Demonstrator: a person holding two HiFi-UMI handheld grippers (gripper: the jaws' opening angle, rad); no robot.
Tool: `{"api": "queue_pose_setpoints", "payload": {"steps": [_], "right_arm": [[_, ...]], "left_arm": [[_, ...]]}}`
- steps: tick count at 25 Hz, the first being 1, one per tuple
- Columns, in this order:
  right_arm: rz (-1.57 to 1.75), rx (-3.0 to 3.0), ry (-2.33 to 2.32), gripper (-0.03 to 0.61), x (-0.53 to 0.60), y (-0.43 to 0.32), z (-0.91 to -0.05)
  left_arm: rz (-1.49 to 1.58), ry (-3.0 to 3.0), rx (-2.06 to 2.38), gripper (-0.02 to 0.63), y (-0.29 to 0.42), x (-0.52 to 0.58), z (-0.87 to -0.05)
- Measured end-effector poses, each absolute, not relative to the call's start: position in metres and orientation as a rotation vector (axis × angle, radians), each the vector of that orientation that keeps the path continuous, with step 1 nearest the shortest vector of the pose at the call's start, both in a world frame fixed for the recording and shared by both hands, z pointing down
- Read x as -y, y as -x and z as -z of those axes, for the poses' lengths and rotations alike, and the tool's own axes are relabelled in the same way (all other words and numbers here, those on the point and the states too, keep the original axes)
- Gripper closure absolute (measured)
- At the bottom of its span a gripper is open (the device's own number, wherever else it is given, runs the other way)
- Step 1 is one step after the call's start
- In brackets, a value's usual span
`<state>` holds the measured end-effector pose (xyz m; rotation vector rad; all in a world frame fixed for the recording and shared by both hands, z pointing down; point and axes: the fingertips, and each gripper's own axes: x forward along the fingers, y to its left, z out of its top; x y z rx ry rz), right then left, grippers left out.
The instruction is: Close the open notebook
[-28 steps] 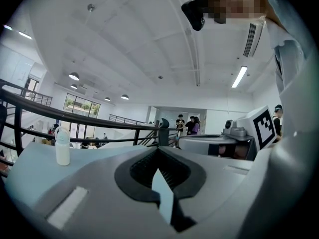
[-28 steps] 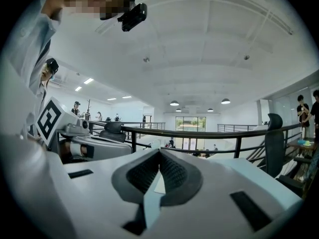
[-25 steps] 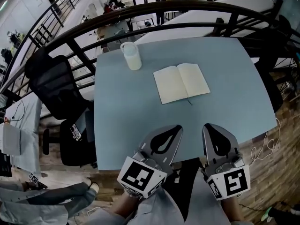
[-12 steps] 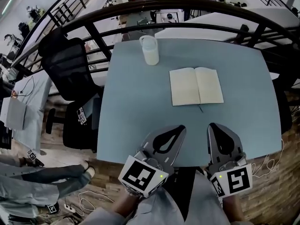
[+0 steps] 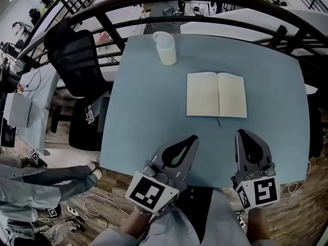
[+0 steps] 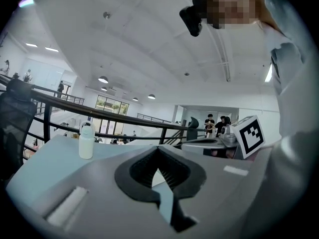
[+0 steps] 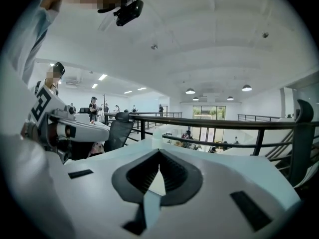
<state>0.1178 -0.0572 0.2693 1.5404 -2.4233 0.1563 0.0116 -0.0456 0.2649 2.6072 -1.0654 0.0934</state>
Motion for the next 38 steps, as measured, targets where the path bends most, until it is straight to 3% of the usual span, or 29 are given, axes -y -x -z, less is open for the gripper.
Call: {"api": "queue_pose_setpoints", "payload": {"steps": [32,38], "right_arm": [[-0.509,2.166,-1.561,0.577,0.14,-0.249,-0.444],[-0.592,2.085,-1.533,0.497,0.147,-0.263,-0.483]], "left_arm": [[-0.215,-2.465,1.221,0.61,-0.07,0.091,-0.321],[-0.247,-2.443,1.234,0.609,-0.08,0.09,-0.328]]}}
